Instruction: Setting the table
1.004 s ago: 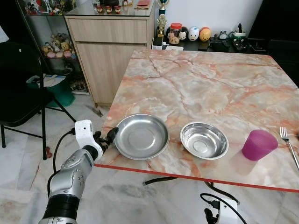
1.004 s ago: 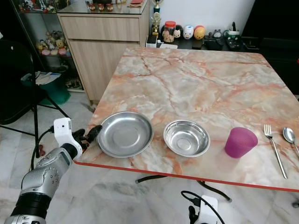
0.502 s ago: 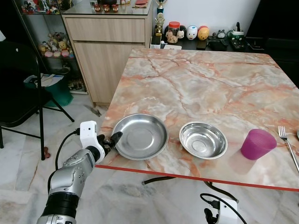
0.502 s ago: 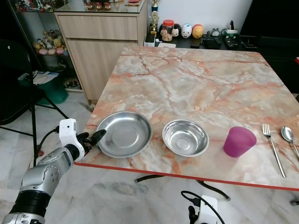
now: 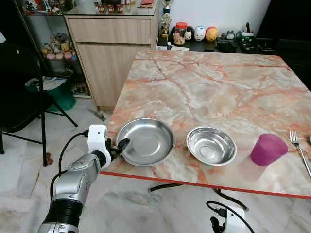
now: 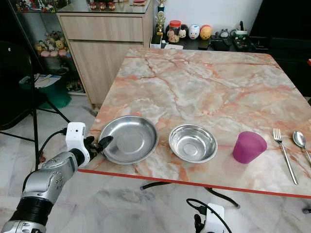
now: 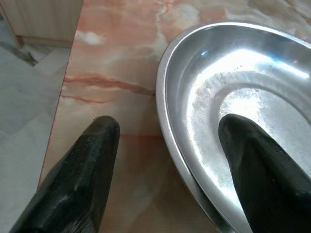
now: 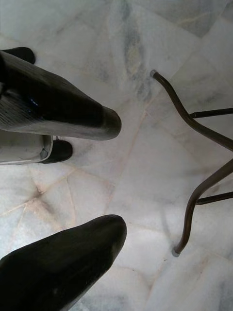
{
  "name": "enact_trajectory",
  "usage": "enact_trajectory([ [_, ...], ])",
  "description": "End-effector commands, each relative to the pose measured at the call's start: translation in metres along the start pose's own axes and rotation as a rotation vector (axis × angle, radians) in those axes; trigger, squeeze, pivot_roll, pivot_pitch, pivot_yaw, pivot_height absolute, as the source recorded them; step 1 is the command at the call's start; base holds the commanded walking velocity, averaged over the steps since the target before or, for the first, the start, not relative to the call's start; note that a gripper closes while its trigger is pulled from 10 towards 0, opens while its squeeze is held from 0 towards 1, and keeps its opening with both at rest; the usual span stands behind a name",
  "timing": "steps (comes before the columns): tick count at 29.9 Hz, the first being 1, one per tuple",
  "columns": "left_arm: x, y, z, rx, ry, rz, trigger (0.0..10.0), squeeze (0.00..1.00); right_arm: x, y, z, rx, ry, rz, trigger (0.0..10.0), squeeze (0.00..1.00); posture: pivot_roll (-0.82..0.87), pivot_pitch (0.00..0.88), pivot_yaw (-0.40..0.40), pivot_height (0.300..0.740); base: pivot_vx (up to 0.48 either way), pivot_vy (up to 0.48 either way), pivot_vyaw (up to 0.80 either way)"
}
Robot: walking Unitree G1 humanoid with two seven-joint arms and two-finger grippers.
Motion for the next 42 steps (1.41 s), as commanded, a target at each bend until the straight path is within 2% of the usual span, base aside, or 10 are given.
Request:
enact_trajectory([
  [1, 0.0, -0.002, -0.003, 0.02, 0.01, -0.008, 10.0, 0.0, 0.0, 0.002, 0.001, 0.001, -0.002, 0.007, 10.0, 0.0, 0.08, 0.0, 0.003, 0.724, 0.0, 0.0, 0.0],
  [7, 0.002, -0.004, -0.008, 0.008, 0.046, -0.012, 10.0, 0.0, 0.0, 0.002, 0.002, -0.001, -0.003, 0.007, 10.0, 0.0, 0.08, 0.0, 0.0, 0.724, 0.0, 0.0, 0.0],
  [8, 0.002, -0.004, -0.007, 0.008, 0.043, -0.012, 4.4, 0.0, 0.0, 0.002, 0.002, -0.001, -0.002, 0.008, 10.0, 0.0, 0.08, 0.0, 0.0, 0.724, 0.0, 0.0, 0.0],
  [9, 0.002, -0.004, -0.007, 0.007, 0.044, -0.011, 4.4, 0.0, 0.0, 0.002, 0.002, -0.001, -0.002, 0.008, 10.0, 0.0, 0.08, 0.0, 0.0, 0.724, 0.0, 0.0, 0.0],
  [10, 0.002, -0.004, -0.007, 0.005, 0.045, -0.01, 2.5, 0.0, 0.0, 0.002, 0.001, -0.002, -0.002, 0.008, 10.0, 0.0, 0.08, 0.0, 0.0, 0.724, 0.0, 0.0, 0.0],
  [11, 0.003, -0.004, -0.007, 0.004, 0.046, -0.009, 2.5, 0.0, 0.0, 0.002, 0.001, -0.002, -0.002, 0.008, 10.0, 0.0, 0.08, 0.0, -0.001, 0.724, 0.0, 0.0, 0.0],
  [12, 0.003, -0.004, -0.007, 0.003, 0.047, -0.009, 0.0, 0.0, 0.0, 0.002, 0.001, -0.002, -0.001, 0.008, 10.0, 0.0, 0.08, 0.0, -0.001, 0.724, 0.0, 0.0, 0.0],
  [21, 0.004, -0.001, -0.007, -0.003, 0.051, 0.005, 0.0, 0.0, 0.0, 0.002, 0.002, -0.006, 0.0, 0.006, 10.0, 0.0, 0.08, 0.0, -0.004, 0.724, 0.0, 0.0, 0.0],
  [31, 0.003, 0.002, -0.008, 0.053, 0.065, 0.009, 0.0, 0.0, 0.001, 0.002, 0.0, -0.005, 0.006, 0.001, 10.0, 0.0, 0.09, 0.0, -0.008, 0.724, 0.0, 0.0, 0.0],
  [42, 0.002, 0.008, -0.004, 0.187, 0.054, 0.034, 0.0, 0.0, 0.0, 0.001, 0.001, -0.003, 0.005, -0.005, 10.0, 0.0, 0.09, 0.0, -0.009, 0.724, 0.0, 0.0, 0.0],
])
Point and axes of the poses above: a point about 5 cm out from each wrist's last joint towards the gripper, its own x axis pointing out of the wrist towards the gripper, its own y axis along the axis of the wrist's last joint, z = x × y, the point moved 3 cm from there along x, pointing out of the wrist towards the gripper, and after that the axes turned 9 degrees about -x, right-handed, at the moved point
